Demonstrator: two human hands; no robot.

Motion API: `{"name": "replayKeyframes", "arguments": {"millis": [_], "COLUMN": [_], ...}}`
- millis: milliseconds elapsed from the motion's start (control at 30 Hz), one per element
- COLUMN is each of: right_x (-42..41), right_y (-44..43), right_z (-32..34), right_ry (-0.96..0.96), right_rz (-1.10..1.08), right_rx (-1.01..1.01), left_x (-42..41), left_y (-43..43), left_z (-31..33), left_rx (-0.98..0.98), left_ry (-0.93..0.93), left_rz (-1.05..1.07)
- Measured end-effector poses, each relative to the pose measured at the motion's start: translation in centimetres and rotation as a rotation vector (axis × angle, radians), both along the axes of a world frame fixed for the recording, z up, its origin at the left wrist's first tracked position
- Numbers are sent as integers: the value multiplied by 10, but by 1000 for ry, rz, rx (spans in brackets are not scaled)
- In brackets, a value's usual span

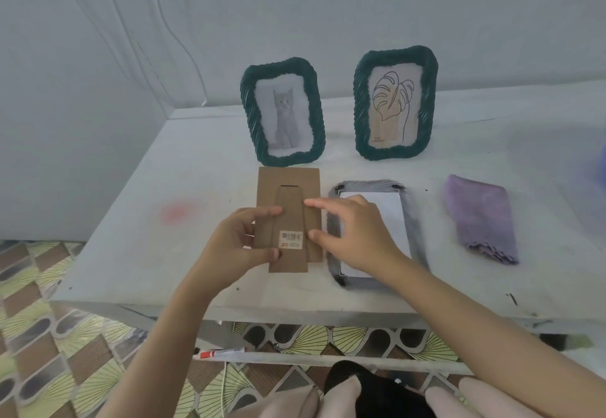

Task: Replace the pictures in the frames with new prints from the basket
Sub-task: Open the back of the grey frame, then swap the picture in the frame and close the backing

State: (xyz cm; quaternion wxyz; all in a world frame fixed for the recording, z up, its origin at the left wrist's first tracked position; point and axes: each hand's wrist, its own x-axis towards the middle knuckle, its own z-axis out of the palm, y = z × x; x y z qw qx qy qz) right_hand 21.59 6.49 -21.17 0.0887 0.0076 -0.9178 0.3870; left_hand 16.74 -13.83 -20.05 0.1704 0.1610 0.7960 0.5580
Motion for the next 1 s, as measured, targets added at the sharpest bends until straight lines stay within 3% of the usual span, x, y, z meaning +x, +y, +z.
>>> {"name": "replayKeyframes", "arguments": {"millis": [200,300,367,467,667,867,1000], "right_x": [-4,0,4,14,43,60,58], "right_y": [-18,-15,-8,9,46,52,55], "right_z": [-17,-18,-17,-14,-16,-17,-15], "right_ry": [-33,-25,-19,3,-28,-87,-58], "right_rz": [83,78,44,-69,-392,-449,-484], "right_rx": [312,307,269,257,351,336,238], "left_x": [-1,-1,1,3,12,18,19], "left_y": [-17,-16,-15,-10,21,50,54], "left_z": [-13,-15,-13,-9,-8,-20,-25], "left_rx": [-197,-496,-578,-557,-406,-324,-331], "left_ry": [23,145,153,158,390,342,327], "left_rz": [23,18,13,4,-58,-262,-291]}}
